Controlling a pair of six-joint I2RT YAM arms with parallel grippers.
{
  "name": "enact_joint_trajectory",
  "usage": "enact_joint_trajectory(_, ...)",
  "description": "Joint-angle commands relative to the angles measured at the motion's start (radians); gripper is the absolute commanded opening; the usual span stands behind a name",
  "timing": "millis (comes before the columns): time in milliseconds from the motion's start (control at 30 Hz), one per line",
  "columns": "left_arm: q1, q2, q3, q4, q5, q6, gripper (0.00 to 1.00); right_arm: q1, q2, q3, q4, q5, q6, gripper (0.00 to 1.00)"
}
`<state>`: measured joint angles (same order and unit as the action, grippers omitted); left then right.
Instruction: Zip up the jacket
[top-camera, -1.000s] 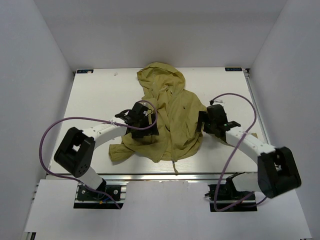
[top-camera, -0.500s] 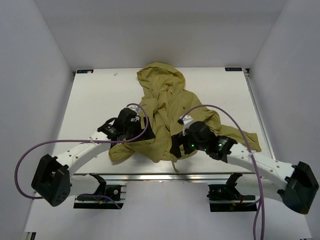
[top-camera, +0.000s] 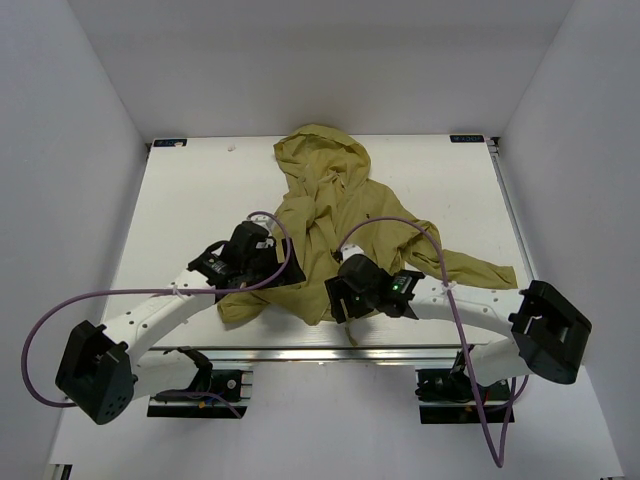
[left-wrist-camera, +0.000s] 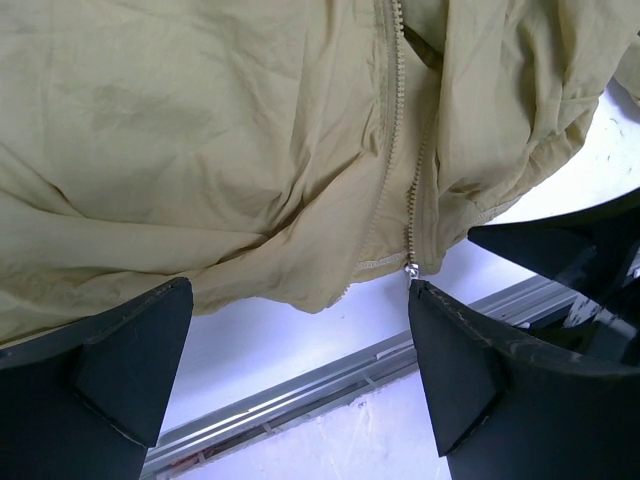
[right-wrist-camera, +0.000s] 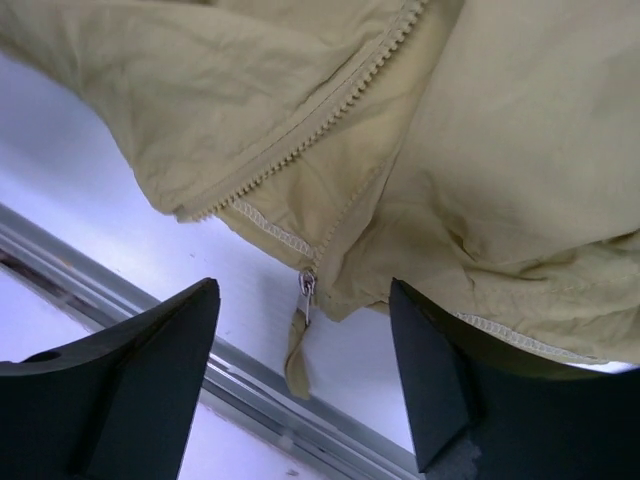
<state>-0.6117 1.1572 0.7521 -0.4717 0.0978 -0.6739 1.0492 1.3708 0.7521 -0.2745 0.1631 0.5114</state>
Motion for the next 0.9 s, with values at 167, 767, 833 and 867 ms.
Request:
enact_joint_trajectory(167, 0.000, -0.027, -0.007, -0.019, -0.020, 0.007, 0.98, 0.005, 0.036, 0.027, -0.023, 0.053, 0.091, 0.67)
enact_joint_trajectory(767, 0.000, -0.024, 0.000, -0.027, -0.014, 0.025, 0.98, 0.005, 0.109, 0.030, -0.025, 0.047, 0.125, 0.26)
enact_joint_trajectory(833, 0.000, -0.025, -0.002, -0.035, 0.002, 0.033, 0.98, 0.005, 0.109, 0.032, -0.026, 0.052, 0.125, 0.13)
enact_joint_trajectory(867, 0.000, -0.025, -0.003, -0.036, 0.008, 0.034, 0.98, 0.005, 0.106, 0.033, -0.028, 0.055, 0.125, 0.08)
